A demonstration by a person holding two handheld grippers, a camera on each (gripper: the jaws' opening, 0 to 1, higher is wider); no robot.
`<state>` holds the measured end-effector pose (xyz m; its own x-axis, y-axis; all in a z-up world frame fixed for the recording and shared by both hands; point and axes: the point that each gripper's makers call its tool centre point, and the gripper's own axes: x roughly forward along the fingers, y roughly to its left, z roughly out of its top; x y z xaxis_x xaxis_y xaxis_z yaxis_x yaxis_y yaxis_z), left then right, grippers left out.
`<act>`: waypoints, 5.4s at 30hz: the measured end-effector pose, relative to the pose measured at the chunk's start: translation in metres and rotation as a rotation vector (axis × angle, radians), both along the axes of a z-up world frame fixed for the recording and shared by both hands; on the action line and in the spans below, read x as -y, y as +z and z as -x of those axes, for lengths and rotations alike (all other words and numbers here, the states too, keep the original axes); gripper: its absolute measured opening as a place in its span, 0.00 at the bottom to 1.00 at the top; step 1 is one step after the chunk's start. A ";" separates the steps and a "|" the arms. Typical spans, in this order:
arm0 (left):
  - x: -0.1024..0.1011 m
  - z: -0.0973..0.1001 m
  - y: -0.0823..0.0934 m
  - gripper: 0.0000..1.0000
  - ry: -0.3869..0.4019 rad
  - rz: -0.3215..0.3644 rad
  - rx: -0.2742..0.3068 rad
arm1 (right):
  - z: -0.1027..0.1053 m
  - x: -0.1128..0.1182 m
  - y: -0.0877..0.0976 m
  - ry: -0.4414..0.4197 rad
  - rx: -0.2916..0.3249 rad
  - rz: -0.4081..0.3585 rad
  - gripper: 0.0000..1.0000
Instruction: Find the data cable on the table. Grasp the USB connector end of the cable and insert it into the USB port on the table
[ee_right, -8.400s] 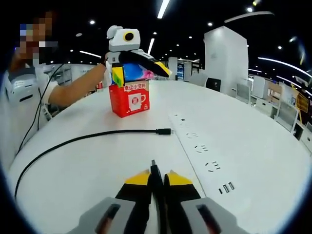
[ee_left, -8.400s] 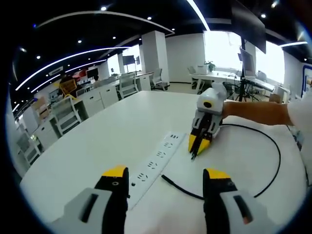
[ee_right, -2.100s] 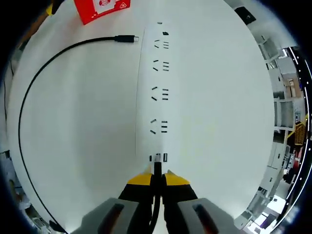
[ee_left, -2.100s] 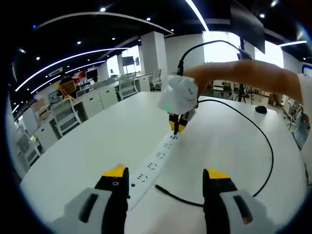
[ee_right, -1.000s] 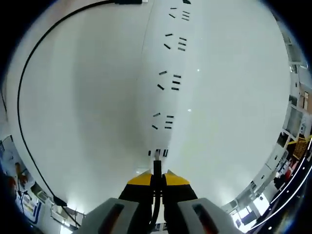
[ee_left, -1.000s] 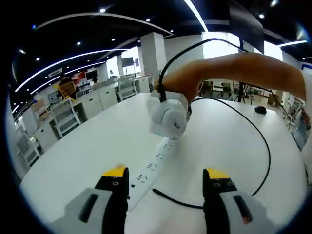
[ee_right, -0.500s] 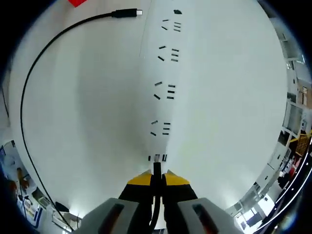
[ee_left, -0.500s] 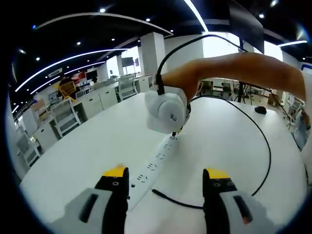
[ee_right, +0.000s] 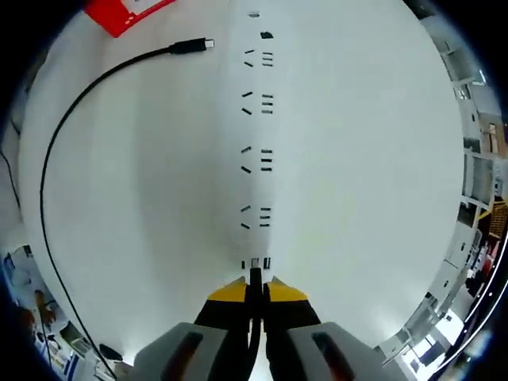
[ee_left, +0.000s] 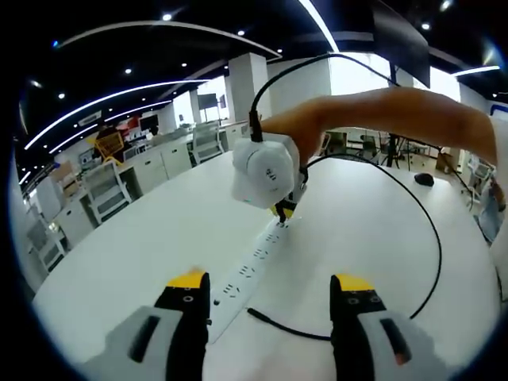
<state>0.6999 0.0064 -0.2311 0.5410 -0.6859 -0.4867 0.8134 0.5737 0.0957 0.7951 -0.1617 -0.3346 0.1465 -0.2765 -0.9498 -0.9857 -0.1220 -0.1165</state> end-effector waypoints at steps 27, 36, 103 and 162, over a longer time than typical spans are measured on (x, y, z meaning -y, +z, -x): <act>0.000 0.001 0.001 0.61 -0.001 0.002 0.002 | 0.017 -0.005 0.001 0.003 -0.008 0.106 0.07; 0.000 0.000 0.003 0.61 0.001 0.010 0.006 | 0.018 0.003 -0.002 -0.011 -0.014 0.050 0.07; 0.000 0.001 0.002 0.61 0.003 0.012 0.007 | 0.006 0.001 -0.012 0.019 -0.035 0.032 0.19; 0.000 0.001 -0.001 0.61 0.012 -0.001 -0.011 | 0.039 -0.007 0.074 -0.075 0.330 -0.680 0.32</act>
